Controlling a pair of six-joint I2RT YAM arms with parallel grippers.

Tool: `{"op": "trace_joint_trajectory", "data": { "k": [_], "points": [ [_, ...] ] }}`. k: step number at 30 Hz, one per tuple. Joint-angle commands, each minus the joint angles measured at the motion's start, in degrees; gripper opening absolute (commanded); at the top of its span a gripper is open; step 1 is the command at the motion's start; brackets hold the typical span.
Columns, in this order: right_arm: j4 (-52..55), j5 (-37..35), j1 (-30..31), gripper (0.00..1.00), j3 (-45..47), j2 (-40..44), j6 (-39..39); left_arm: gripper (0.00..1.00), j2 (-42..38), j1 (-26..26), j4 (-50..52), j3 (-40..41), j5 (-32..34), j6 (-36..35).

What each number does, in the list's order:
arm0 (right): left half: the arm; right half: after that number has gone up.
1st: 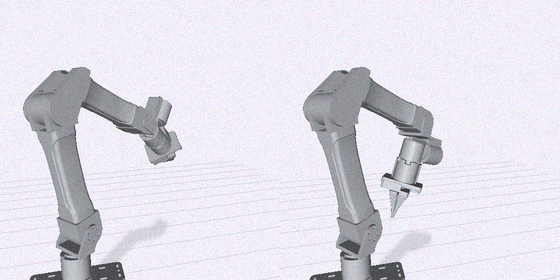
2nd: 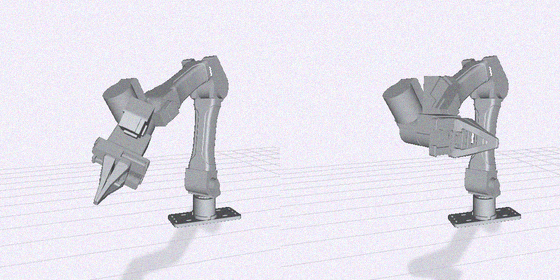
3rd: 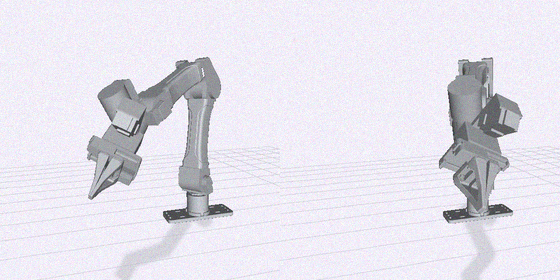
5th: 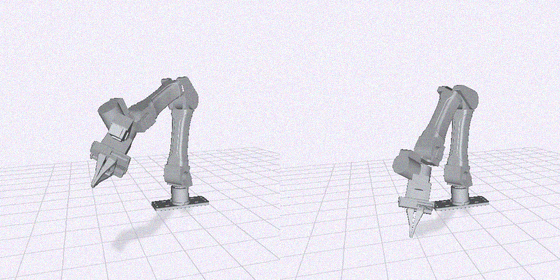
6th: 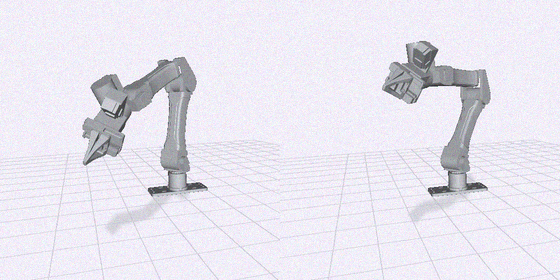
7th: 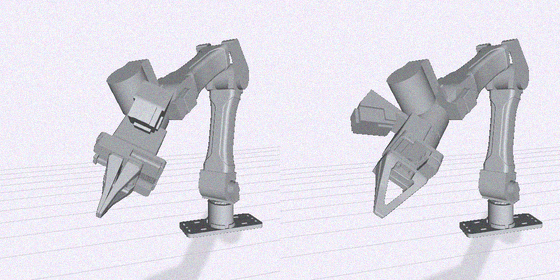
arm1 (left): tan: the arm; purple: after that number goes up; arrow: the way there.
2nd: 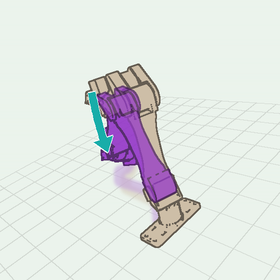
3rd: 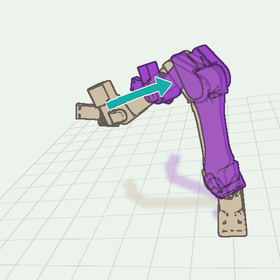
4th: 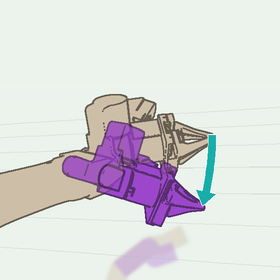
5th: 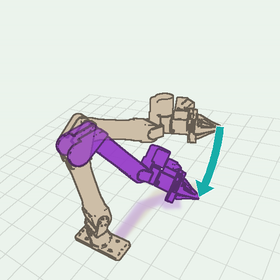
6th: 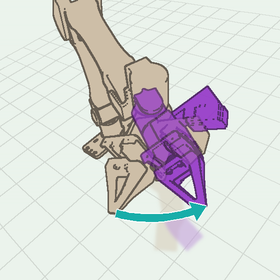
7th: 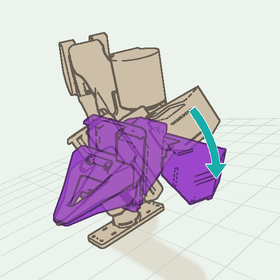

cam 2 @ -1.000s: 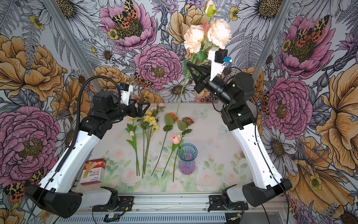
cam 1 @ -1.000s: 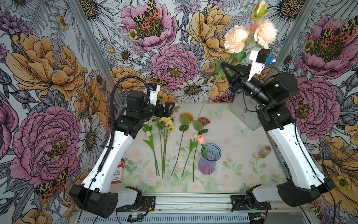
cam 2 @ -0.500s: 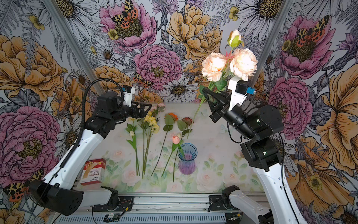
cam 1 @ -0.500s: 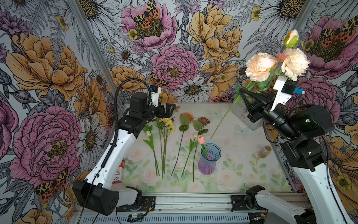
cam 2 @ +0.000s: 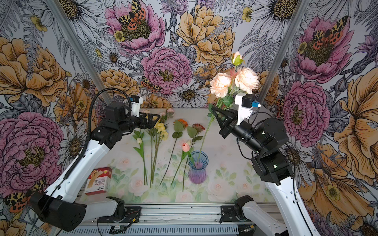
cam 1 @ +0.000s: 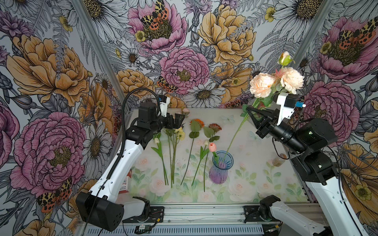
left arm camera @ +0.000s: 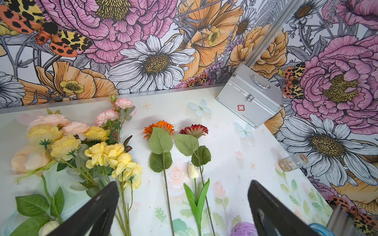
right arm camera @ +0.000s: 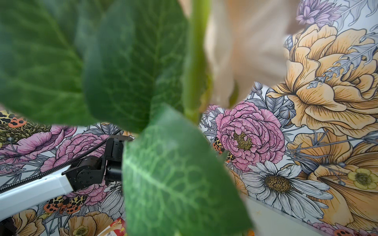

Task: Place the pink flowers into the vase
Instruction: Place the flower in the vase.

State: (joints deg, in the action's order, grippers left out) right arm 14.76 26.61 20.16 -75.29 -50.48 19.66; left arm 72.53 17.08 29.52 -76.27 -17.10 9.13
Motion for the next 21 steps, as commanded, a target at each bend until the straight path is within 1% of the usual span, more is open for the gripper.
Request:
{"op": "trace_joint_trajectory", "data": {
  "k": [1, 11, 21],
  "points": [
    [0.72, 1.25, -0.30, 0.00, 3.08, 0.67, 1.32, 0.99, -1.69, 0.32, -1.21, 0.90, 1.51, 0.71],
    [0.61, 0.33, 0.25, 0.00, 13.45, 1.98, 1.44, 0.99, -1.54, 0.23, -1.12, 1.58, 1.52, 0.68],
    [0.60, 0.50, 1.28, 0.00, 19.20, 1.37, -0.89, 0.99, 1.31, 0.28, -1.20, 0.29, 0.39, 0.32]
  ]
}}
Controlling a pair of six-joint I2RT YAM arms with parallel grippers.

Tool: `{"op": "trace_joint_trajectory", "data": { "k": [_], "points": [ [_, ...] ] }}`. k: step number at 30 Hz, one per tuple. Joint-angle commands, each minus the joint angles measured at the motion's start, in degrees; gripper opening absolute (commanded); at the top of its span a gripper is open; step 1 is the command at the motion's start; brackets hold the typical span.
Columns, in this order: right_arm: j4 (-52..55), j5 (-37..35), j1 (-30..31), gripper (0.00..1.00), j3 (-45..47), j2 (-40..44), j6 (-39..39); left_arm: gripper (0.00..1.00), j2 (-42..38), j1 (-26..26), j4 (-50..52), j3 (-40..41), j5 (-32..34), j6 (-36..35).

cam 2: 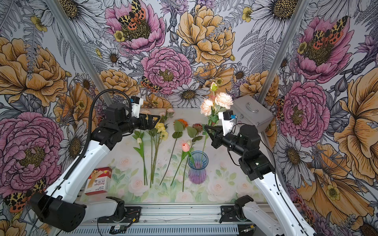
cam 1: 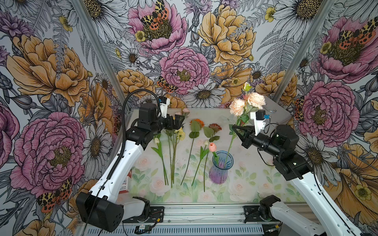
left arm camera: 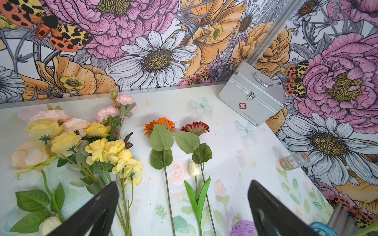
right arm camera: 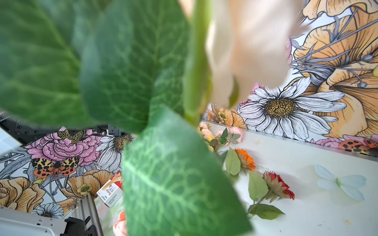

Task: Place the pink flowers into the vase
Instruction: Place the flower in the vase.

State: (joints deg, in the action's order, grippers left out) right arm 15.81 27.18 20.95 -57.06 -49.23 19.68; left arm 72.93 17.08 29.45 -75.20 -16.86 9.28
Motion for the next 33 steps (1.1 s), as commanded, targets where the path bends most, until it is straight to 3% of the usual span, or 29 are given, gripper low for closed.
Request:
{"op": "trace_joint_trajectory", "data": {
  "k": [1, 22, 29, 33],
  "points": [
    [-0.48, -0.19, 0.65, 0.00, 1.39, 0.11, -0.88, 0.99, 1.20, 0.31, -1.14, -0.95, 0.05, 0.13],
    [-0.54, -1.17, 2.95, 0.12, 4.68, -3.64, -2.08, 0.99, 3.10, 0.21, -0.98, -0.24, -0.12, -0.44],
    [-0.44, -1.07, 2.96, 0.27, 5.64, -2.83, -1.45, 0.99, 3.58, -0.15, -0.98, -0.03, -0.27, -0.58],
    [-0.31, -1.42, 3.01, 0.43, 6.03, -2.02, -0.94, 0.99, 4.11, -0.29, -1.02, -0.38, -0.53, -0.85]
  ]
}}
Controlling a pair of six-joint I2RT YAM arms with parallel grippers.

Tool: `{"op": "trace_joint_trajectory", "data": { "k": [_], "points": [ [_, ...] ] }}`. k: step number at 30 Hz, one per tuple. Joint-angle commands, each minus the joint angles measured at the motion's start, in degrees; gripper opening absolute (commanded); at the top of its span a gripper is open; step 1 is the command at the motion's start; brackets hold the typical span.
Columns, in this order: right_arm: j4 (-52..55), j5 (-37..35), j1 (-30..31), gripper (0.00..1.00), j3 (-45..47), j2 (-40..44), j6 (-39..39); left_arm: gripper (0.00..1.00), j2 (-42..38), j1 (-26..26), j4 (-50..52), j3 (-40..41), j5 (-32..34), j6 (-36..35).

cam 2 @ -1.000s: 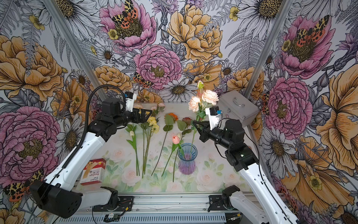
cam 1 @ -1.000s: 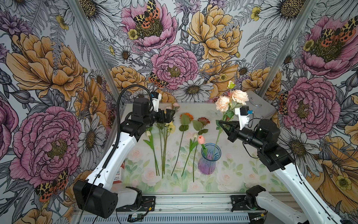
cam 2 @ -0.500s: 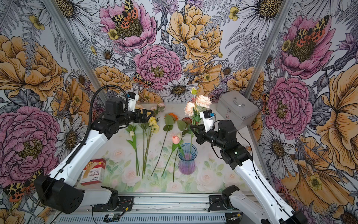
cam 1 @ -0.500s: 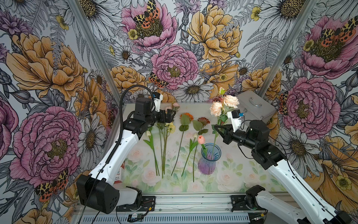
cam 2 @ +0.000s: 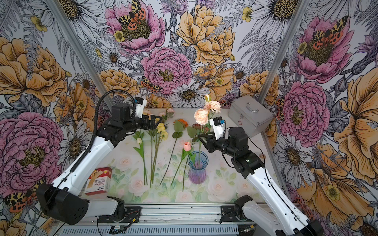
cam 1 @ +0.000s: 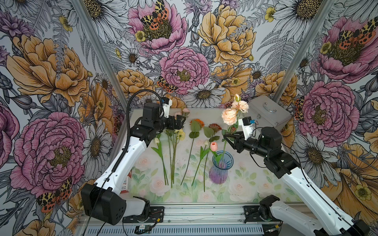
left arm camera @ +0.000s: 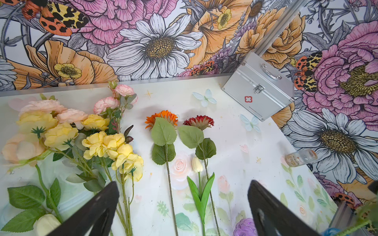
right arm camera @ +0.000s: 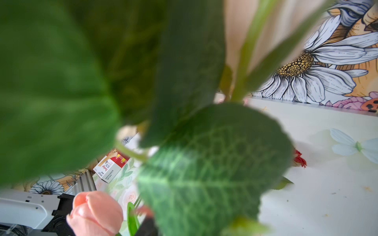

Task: Place the pink flowers into the vase
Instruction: Place the flower in the vase.

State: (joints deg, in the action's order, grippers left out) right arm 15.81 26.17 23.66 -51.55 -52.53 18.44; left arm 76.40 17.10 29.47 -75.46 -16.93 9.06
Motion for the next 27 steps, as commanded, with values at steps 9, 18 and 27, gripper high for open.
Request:
{"op": "trace_joint_trajectory", "data": {
  "k": [9, 18, 27],
  "points": [
    [3.31, -2.18, 0.33, 0.64, 0.10, 3.94, 0.76, 0.99, 2.99, -0.58, -1.00, -1.74, -0.91, -1.11],
    [13.00, -4.71, 0.33, 0.79, -3.06, 9.53, 0.52, 0.99, 6.58, -0.97, -1.02, -4.30, 0.94, -0.08],
    [23.06, -13.00, 0.07, 0.91, -8.30, 15.31, -1.71, 0.99, 11.52, -3.51, -0.47, -6.72, 8.27, 5.97]
  ]
}}
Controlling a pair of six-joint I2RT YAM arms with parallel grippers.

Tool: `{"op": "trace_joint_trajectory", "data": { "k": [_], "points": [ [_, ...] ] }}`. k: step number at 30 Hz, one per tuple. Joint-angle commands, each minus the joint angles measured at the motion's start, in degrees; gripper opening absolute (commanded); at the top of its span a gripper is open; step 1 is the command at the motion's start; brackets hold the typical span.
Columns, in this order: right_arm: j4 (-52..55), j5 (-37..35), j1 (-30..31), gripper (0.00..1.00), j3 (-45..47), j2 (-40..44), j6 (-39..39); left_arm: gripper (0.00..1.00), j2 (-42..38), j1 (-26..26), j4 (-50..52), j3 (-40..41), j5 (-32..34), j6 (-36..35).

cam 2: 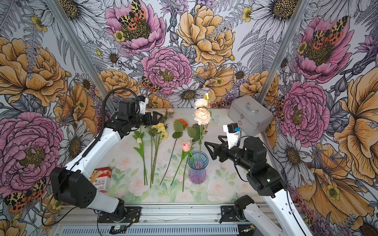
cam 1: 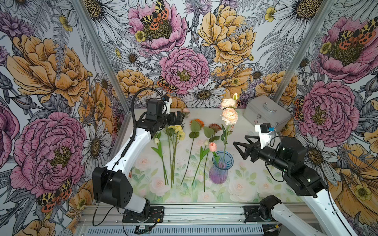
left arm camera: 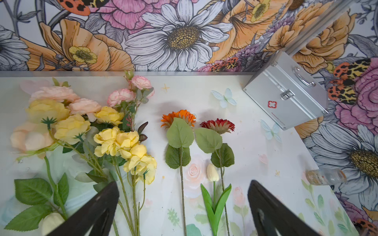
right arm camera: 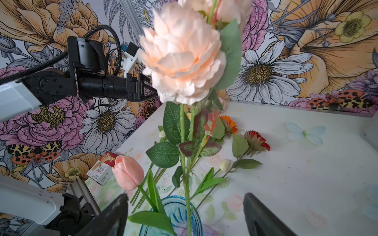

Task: Place the pink flowers into the vase
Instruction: Place the flower in the vase, then pick up the flower at the center of the board.

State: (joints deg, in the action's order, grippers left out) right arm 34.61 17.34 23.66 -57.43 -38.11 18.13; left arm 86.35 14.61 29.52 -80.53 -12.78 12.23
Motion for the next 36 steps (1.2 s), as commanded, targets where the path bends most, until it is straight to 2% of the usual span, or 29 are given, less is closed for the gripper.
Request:
{"op": "trace_joint_trajectory", "data": {
  "k": [1, 9, 20, 26, 32, 36],
  "points": [
    [4.77, -5.10, 0.00, 0.91, -3.04, 1.04, -1.74, 0.99, 2.53, -1.24, 0.00, -2.14, 4.82, 3.07],
    [5.73, -10.71, -0.37, 0.98, -5.51, 2.13, -3.58, 0.98, 11.59, -1.44, 4.30, -7.77, 9.27, 4.16],
    [5.68, -13.93, -0.63, 0.98, -3.10, 4.29, -3.54, 0.91, 17.06, -4.54, 4.64, -7.97, 13.89, 8.25],
    [5.71, -14.34, -0.64, 0.98, -2.48, 4.60, -3.85, 0.78, 20.13, -4.69, 5.28, -6.68, 11.54, 8.62],
    [5.64, -14.44, -0.72, 0.98, -1.60, 4.92, -3.50, 0.64, 20.13, -2.47, 5.23, -2.70, 10.10, 8.07],
    [5.70, -14.27, -0.72, 0.98, -1.37, 4.89, -3.45, 0.59, 20.61, -1.20, 5.21, -0.80, 9.96, 8.04]
  ]
}}
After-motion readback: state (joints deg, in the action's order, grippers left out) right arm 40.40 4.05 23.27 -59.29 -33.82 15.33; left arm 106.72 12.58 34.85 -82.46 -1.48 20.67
